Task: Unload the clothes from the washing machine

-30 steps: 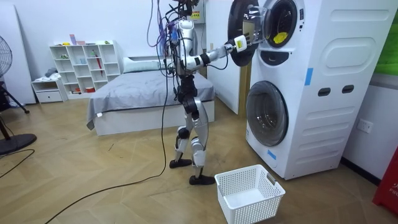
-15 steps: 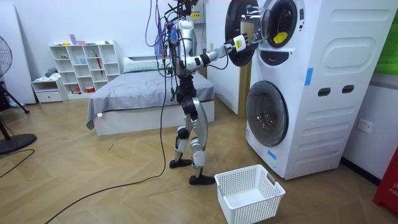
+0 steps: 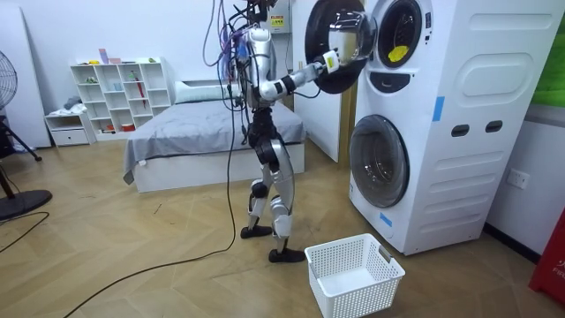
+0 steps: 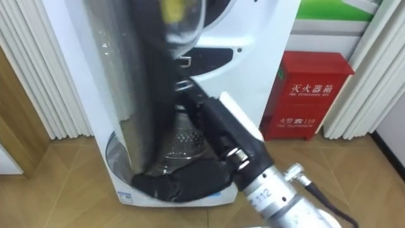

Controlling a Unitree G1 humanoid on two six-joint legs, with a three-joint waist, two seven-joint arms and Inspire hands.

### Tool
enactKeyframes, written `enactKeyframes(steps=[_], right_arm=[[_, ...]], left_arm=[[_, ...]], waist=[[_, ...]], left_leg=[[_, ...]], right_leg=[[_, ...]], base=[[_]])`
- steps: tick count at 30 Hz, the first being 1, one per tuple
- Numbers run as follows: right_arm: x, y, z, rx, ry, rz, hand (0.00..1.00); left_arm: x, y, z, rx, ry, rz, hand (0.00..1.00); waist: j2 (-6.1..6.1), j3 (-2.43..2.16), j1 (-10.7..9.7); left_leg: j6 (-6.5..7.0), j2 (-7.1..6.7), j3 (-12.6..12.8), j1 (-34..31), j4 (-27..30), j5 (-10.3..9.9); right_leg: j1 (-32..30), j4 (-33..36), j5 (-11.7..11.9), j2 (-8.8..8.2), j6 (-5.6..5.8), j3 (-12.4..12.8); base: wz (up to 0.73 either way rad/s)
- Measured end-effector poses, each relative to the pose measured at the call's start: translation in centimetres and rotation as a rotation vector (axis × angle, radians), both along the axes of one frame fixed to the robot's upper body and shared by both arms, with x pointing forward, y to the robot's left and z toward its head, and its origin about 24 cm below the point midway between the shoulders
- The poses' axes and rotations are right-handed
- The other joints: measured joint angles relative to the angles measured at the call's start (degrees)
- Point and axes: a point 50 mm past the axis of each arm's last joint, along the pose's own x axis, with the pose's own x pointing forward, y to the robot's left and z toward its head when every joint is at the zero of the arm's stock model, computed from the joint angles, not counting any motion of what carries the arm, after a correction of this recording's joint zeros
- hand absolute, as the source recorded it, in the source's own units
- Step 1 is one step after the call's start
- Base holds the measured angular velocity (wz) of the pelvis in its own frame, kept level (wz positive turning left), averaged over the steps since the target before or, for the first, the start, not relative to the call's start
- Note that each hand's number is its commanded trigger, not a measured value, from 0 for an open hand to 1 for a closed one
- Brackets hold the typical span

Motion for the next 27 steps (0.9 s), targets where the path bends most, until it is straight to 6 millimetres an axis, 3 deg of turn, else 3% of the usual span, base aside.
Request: enactKeyframes(steps=[3,6,10,16,27], right_arm=[[-0.1,1.2,0.2,-0.008,-0.013,0.074,0.0],[-0.4,3.1,0.9,-0.033,-0.053,0.213,0.0],[-0.4,3.7,1.4,-0.044,-0.083,0.286,0.0],[-1.0,4.8,1.4,-0.06,-0.09,0.376,0.0],[-1.4,5.3,1.0,-0.114,-0.101,0.428,0.0]], left_arm=[[-0.6,0.4,0.0,0.019,0.01,0.006,0.0],[0.1,0.4,0.2,0.018,-0.019,0.002,0.0],[-0.2,0.4,0.2,0.016,-0.02,0.005,0.0],[-1.2,0.8,0.1,0.027,0.024,0.032,0.0],[-1.6,0.8,-0.1,0.028,0.048,0.064,0.0]], waist=[[-0.63,0.02,0.68],[-0.97,-0.07,3.39],[-0.88,-0.05,5.42],[-0.77,0.07,7.73],[-0.58,0.28,7.95]], left_leg=[[-0.36,0.12,-1.37,-0.32,0.34,0.2],[-0.68,0.25,-3.58,-0.82,0.46,0.39],[-0.56,0.1,-6.12,-0.91,0.43,0.47],[-0.16,-0.22,-6.45,-0.91,0.27,0.39],[0.04,-0.23,-5.94,-0.92,-0.35,0.27]], right_leg=[[0.01,0.6,-0.44,-0.21,-0.45,-0.86],[0.45,0.53,-0.85,-0.47,-0.67,-2.33],[1.79,-0.27,-0.9,-0.6,-0.76,-3.99],[2.04,-0.29,-1.2,-1.06,-0.25,-4.42],[2.1,-0.39,-2.03,-1.2,0.41,-4.47]], base=[[0.18],[0.34],[0.34],[0.07],[0.01]])
